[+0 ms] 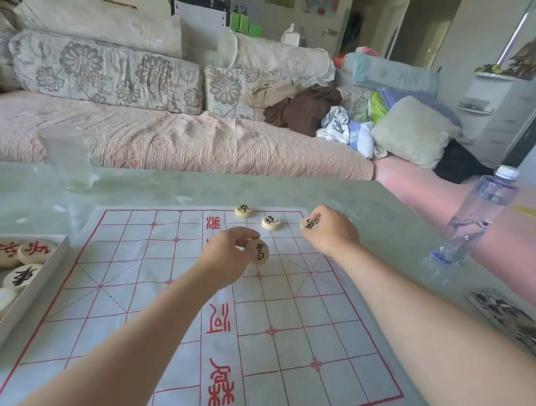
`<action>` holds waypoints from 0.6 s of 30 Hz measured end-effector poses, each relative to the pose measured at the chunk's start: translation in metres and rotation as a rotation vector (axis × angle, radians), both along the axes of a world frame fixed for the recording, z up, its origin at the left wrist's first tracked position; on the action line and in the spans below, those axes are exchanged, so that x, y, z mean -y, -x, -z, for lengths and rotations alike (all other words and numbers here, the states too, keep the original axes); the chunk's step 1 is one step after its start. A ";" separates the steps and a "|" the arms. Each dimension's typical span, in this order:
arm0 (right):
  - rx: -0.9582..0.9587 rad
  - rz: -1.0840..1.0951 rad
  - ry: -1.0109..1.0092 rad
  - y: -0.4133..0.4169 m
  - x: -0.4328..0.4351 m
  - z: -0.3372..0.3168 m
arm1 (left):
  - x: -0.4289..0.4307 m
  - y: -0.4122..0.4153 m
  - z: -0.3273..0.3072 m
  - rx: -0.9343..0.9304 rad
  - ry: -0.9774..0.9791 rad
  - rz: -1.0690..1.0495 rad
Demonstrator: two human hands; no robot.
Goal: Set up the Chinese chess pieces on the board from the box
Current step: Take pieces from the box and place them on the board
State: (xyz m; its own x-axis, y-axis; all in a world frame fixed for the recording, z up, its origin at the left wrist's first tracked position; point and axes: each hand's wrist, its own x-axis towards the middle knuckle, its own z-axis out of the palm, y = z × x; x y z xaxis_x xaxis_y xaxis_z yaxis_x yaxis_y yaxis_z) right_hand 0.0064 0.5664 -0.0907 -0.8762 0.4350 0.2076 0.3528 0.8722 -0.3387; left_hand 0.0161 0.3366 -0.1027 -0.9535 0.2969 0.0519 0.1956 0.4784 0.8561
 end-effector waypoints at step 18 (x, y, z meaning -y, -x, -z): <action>-0.043 -0.242 0.203 0.007 0.029 -0.022 | -0.011 -0.005 -0.016 0.056 -0.143 0.030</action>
State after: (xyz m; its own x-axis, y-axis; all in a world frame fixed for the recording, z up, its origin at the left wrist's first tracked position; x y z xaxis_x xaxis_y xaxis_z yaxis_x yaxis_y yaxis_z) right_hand -0.0003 0.5375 -0.0684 -0.9515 0.2513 0.1775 0.1246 0.8423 -0.5244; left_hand 0.0210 0.3472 -0.0867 -0.9467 0.3192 0.0424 0.1580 0.3458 0.9249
